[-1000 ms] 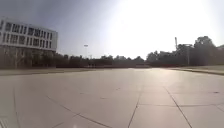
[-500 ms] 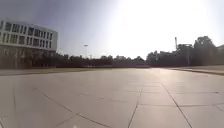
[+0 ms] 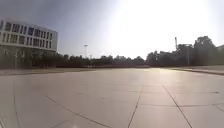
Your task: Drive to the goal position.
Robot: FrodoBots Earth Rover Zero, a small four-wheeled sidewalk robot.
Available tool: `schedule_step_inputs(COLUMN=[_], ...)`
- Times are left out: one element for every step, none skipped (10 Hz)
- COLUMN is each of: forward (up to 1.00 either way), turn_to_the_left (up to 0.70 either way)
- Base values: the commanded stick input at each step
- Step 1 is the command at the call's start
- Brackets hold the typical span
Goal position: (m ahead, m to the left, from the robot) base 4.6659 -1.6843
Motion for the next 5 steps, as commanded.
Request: schedule_step_inputs(forward=[0.07,0.07,0.07,0.06,0.06], turn_to_the_left=[0.01,0.01,0.01,0.01,0.01])
